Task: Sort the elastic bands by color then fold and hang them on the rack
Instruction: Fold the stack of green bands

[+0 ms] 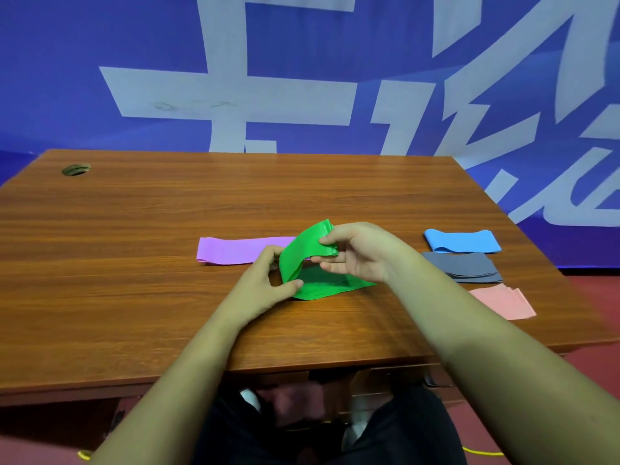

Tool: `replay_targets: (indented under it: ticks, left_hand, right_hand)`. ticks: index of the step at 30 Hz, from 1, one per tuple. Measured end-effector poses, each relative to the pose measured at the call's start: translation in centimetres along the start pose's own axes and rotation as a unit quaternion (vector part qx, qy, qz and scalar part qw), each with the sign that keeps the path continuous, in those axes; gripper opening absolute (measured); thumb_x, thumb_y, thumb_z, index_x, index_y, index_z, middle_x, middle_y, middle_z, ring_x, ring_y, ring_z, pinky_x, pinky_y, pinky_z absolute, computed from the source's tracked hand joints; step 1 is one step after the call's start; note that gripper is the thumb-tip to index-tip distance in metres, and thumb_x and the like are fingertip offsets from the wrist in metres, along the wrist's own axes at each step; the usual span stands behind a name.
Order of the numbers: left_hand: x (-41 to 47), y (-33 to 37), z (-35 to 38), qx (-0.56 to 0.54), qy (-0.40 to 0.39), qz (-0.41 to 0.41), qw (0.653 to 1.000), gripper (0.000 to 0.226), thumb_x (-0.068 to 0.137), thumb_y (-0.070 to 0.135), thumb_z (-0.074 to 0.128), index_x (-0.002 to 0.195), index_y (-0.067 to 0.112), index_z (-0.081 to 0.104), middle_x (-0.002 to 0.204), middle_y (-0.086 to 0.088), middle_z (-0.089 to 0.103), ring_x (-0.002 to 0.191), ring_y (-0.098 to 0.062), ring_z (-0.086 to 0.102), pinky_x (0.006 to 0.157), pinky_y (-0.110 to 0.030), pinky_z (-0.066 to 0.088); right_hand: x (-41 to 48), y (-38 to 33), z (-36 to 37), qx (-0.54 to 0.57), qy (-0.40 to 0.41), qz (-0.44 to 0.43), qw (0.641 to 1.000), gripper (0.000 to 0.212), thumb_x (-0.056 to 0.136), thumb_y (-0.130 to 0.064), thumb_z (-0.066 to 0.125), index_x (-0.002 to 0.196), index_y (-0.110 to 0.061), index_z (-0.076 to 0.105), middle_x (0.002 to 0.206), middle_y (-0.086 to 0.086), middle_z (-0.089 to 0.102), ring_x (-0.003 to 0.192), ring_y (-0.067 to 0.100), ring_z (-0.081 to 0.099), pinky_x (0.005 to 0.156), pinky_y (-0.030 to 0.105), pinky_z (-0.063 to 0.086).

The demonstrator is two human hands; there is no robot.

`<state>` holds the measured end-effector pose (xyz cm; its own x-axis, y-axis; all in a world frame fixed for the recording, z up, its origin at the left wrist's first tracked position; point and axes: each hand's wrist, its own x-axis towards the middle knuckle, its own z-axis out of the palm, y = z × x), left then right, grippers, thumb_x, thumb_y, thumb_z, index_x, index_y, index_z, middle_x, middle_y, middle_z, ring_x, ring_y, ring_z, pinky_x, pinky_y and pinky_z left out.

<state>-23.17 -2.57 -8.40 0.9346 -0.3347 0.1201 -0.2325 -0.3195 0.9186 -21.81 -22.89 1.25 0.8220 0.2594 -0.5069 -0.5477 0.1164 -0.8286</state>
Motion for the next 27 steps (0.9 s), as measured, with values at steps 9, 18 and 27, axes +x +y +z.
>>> replay_targets:
  ticks: [9, 18, 27]
  left_hand:
    - [-1.0, -1.0, -1.1, 0.191, -0.011, 0.048, 0.98, 0.062, 0.066, 0.048, 0.065, 0.121, 0.027, 0.047, 0.118, 0.013, 0.052, 0.108, -0.006, 0.047, 0.099, -0.032, 0.038]
    - [-1.4, -1.8, -1.1, 0.223, -0.015, 0.071, 0.972, 0.06, 0.07, 0.044, 0.069, 0.123, 0.027, 0.048, 0.118, 0.016, 0.05, 0.111, -0.006, 0.045, 0.101, -0.034, 0.039]
    - [-1.6, -2.4, -1.1, 0.268, -0.026, 0.106, 0.957, 0.041, 0.073, 0.053, 0.062, 0.109, 0.035, 0.052, 0.109, 0.014, 0.051, 0.103, -0.009, 0.045, 0.098, -0.039, 0.04]
  right_hand:
    - [0.4, 2.5, -1.6, -0.153, 0.109, 0.009, 0.982, 0.012, 0.09, 0.001, 0.059, 0.1, -0.005, 0.054, 0.095, 0.022, 0.073, 0.074, 0.029, 0.074, 0.058, 0.027, 0.059]
    - [1.2, 4.0, -2.7, -0.259, 0.206, -0.042, 0.943, 0.014, 0.087, -0.003, 0.065, 0.101, -0.003, 0.06, 0.091, 0.024, 0.072, 0.058, 0.019, 0.07, 0.044, 0.025, 0.052]
    - [2.0, 6.8, -2.9, -0.402, 0.322, -0.099, 0.852, 0.01, 0.073, -0.019, 0.068, 0.083, -0.02, 0.065, 0.087, 0.01, 0.069, 0.09, 0.029, 0.066, 0.072, 0.035, 0.052]
